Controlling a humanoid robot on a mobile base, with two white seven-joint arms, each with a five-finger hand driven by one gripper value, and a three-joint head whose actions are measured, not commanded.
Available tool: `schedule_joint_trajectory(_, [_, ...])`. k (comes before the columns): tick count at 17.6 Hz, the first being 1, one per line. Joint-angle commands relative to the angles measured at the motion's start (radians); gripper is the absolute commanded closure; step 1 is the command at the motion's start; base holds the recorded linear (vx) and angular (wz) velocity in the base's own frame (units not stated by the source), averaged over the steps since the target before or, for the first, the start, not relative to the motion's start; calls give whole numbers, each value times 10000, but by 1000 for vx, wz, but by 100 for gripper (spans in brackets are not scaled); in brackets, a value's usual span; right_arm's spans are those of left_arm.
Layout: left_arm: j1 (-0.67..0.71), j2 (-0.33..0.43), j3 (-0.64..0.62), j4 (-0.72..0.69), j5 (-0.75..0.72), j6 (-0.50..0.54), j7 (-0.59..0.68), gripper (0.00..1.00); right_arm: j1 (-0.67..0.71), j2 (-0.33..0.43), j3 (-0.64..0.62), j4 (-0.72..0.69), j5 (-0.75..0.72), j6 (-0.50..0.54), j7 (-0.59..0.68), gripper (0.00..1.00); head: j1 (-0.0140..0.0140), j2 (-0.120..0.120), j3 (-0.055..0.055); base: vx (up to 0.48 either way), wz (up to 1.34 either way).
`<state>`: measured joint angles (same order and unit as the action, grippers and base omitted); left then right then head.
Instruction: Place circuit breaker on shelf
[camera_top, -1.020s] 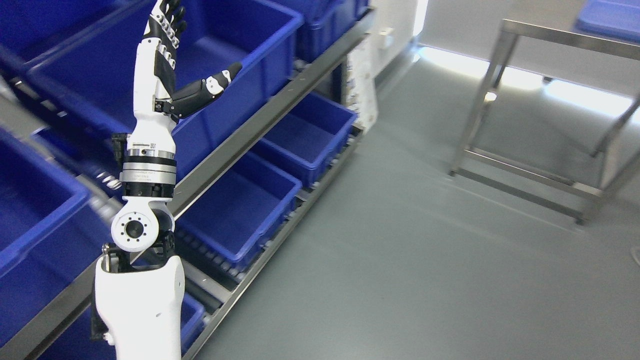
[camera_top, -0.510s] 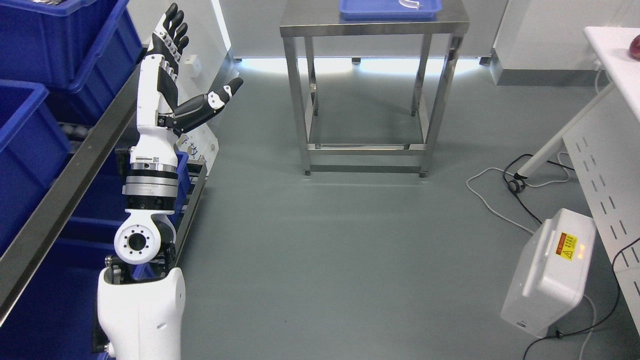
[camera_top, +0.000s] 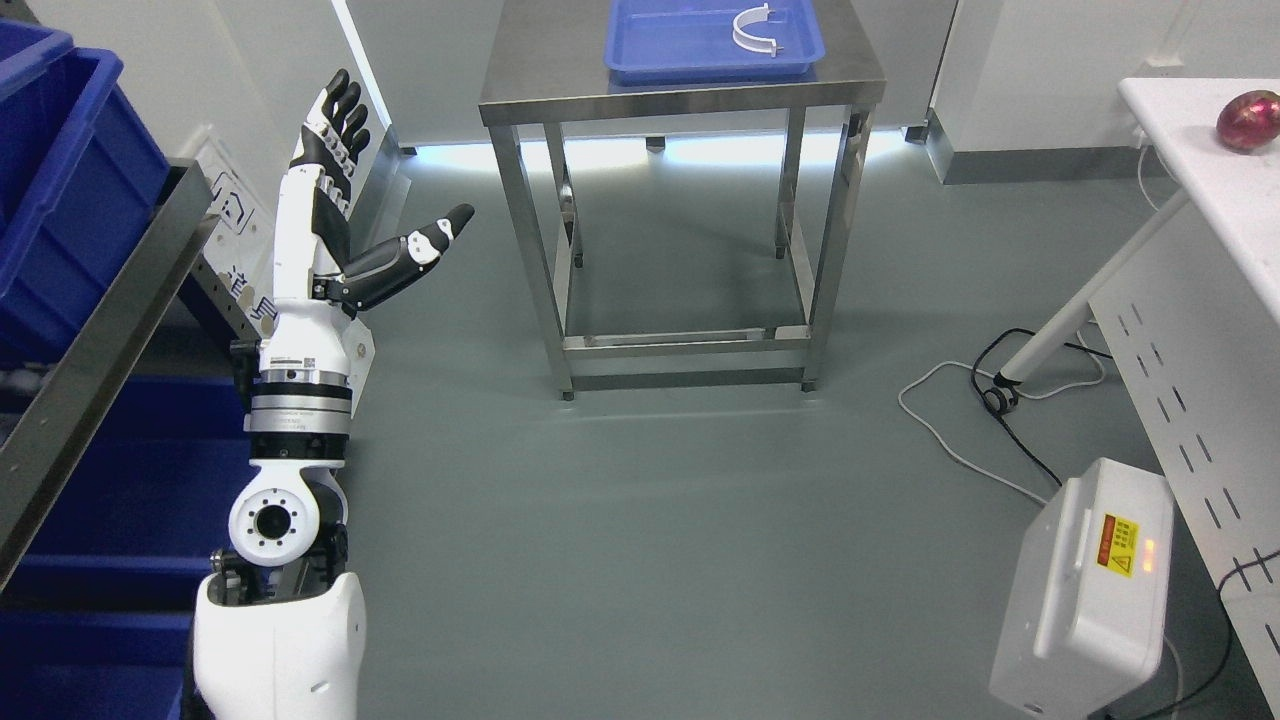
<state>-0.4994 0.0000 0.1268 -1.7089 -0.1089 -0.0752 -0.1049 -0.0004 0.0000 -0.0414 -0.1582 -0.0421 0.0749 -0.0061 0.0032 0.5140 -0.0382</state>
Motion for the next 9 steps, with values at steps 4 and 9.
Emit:
schedule_joint_trajectory(4, [1096,175,694,1,0,-428,21,0,173,-175,0,2,-8,-274,30,0,0,0,0,395,-115])
schedule_joint_trajectory(9, [1680,175,818,1,0,-537,37,0,173,-175,0,2,7,-274,30,0,0,0,0,382,-124])
